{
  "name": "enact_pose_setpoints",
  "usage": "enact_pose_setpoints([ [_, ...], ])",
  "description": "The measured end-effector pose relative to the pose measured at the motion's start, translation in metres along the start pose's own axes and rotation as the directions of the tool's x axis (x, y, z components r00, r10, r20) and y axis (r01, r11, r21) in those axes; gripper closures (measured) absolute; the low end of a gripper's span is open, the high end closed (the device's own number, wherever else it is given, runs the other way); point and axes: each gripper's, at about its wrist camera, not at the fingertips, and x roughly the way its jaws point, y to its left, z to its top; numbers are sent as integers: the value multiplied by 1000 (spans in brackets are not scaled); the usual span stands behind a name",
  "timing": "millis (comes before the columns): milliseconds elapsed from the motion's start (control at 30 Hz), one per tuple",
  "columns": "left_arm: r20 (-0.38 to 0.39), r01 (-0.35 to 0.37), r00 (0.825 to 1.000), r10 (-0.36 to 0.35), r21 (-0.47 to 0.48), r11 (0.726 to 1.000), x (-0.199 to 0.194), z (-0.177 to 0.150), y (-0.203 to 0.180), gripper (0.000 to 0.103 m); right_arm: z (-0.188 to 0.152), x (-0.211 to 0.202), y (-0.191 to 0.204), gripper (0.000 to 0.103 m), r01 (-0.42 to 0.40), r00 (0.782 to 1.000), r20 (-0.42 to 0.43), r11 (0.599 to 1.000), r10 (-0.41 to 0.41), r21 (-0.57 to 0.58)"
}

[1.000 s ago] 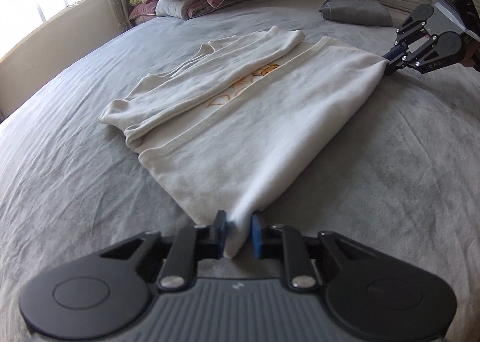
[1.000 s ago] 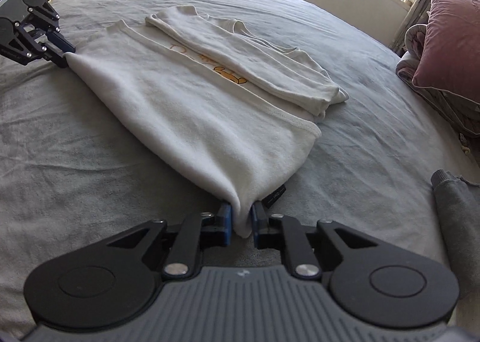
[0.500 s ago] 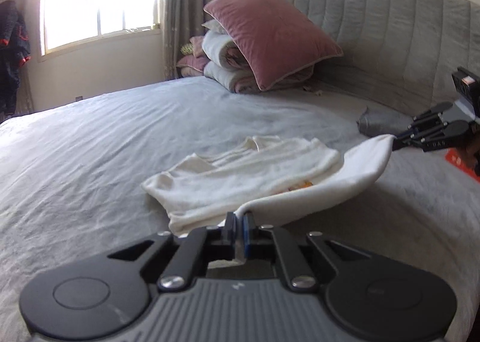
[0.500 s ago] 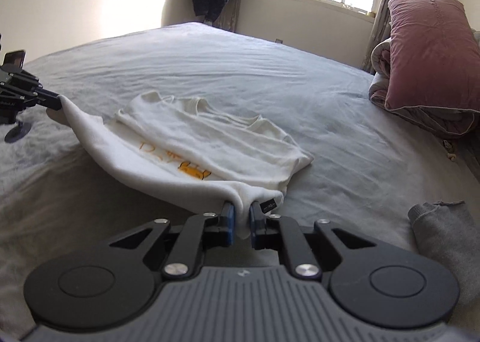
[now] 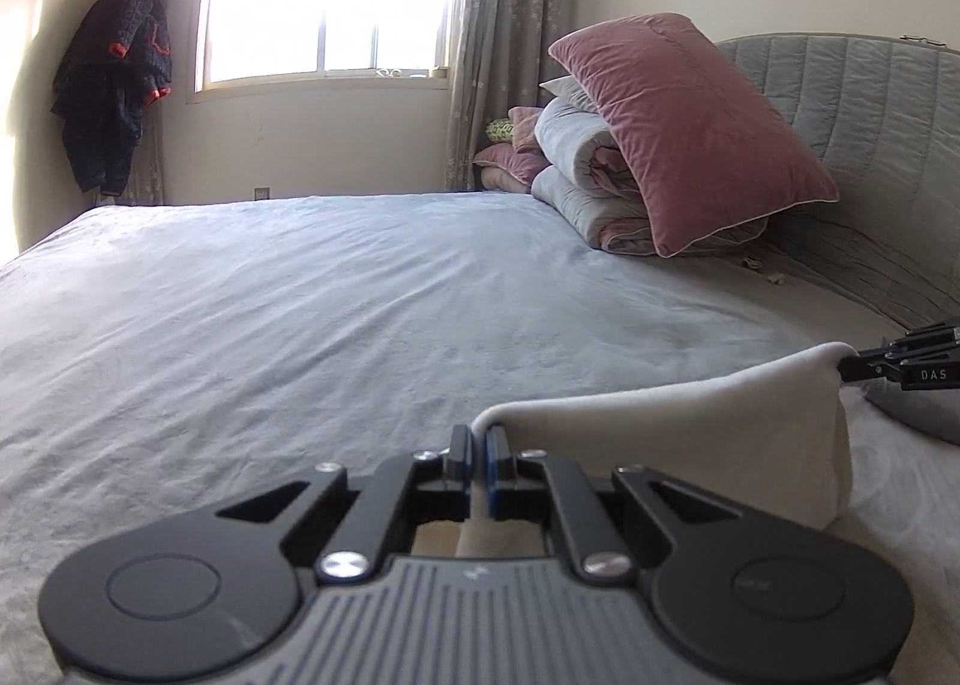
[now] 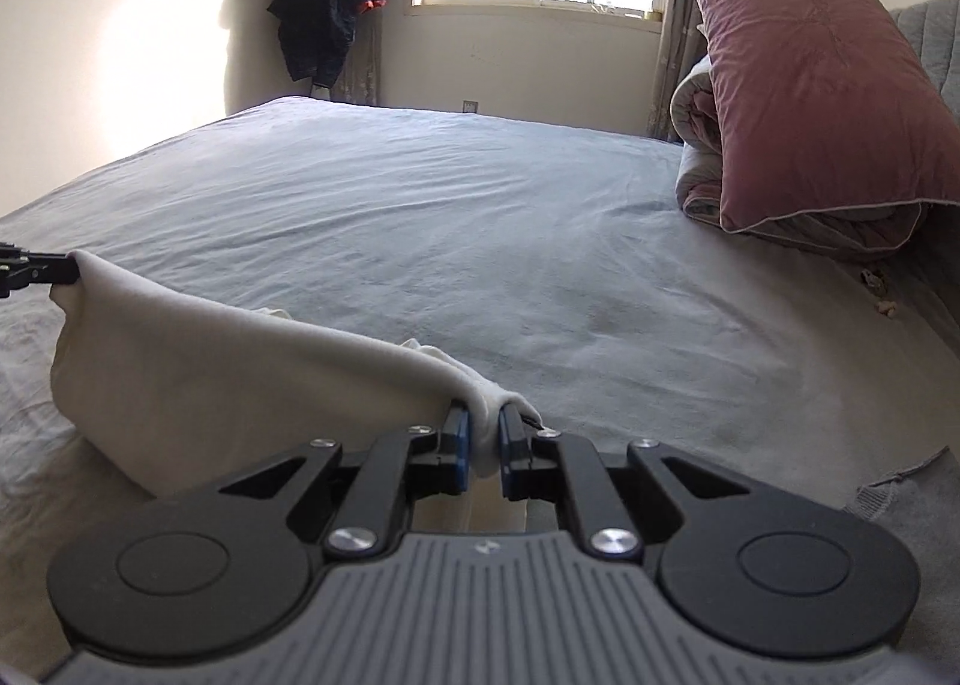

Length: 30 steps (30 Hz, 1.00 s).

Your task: Fold clothes

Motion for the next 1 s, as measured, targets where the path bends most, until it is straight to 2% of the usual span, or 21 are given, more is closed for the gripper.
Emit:
enact_pose_setpoints([
  [233, -102, -13, 995, 3, -97, 995, 61, 1, 29, 97, 5, 60, -15, 92, -3, 997, -73, 995, 10, 98],
  [300, -123, -21, 992, 4, -134, 991, 75, 0, 37, 93, 4, 76, -16, 92, 6, 995, -98, 994, 5, 110],
  [367, -144, -33, 990, 8, -175, 984, 87, -1, 45, 86, 1, 90, -18, 88, 21, 993, -117, 990, -5, 137],
  [400, -148, -40, 989, 9, -210, 977, 91, -2, 51, 84, 0, 96, -20, 87, 29, 992, -123, 988, -10, 153],
  [467, -141, -44, 990, 2, -292, 955, 93, -3, 63, 67, -3, 101, -24, 76, 55, 991, -126, 983, -33, 177],
  [500, -129, -36, 992, -8, -335, 941, 92, -4, 70, 66, -5, 103, -26, 72, 67, 991, -127, 980, -44, 188],
  [533, -115, -13, 993, -34, -384, 923, 90, -6, 77, 65, -6, 101, -29, 63, 72, 992, -120, 977, -49, 201],
  [567, -106, 9, 993, -58, -416, 909, 88, -8, 81, 59, -8, 100, -32, 58, 77, 992, -113, 974, -54, 213],
  [667, -79, 70, 989, -125, -489, 869, 85, -15, 91, 52, -13, 94, -49, 53, 46, 996, -89, 955, -21, 292],
  [733, -56, 113, 984, -168, -530, 840, 85, -21, 94, 52, -17, 92, -59, 53, 5, 997, -71, 935, 22, 355],
  [767, -56, 115, 984, -171, -534, 837, 87, -24, 93, 52, -19, 92, -63, 53, -18, 997, -62, 922, 46, 386],
  [833, -65, 108, 984, -168, -534, 839, 92, -29, 89, 52, -23, 93, -65, 53, -63, 995, -36, 897, 88, 438],
  [900, -74, 101, 983, -165, -534, 840, 97, -34, 85, 58, -25, 96, -63, 53, -92, 994, -12, 874, 111, 476],
  [933, -68, 99, 985, -157, -523, 846, 98, -35, 83, 77, -25, 96, -59, 54, -84, 995, 0, 882, 95, 464],
  [967, -60, 96, 987, -146, -510, 855, 98, -37, 80, 98, -24, 96, -55, 74, -76, 997, 13, 889, 79, 451],
  [1000, -41, 95, 990, -134, -502, 860, 96, -37, 77, 99, -23, 95, -51, 91, -68, 998, 25, 896, 63, 439],
])
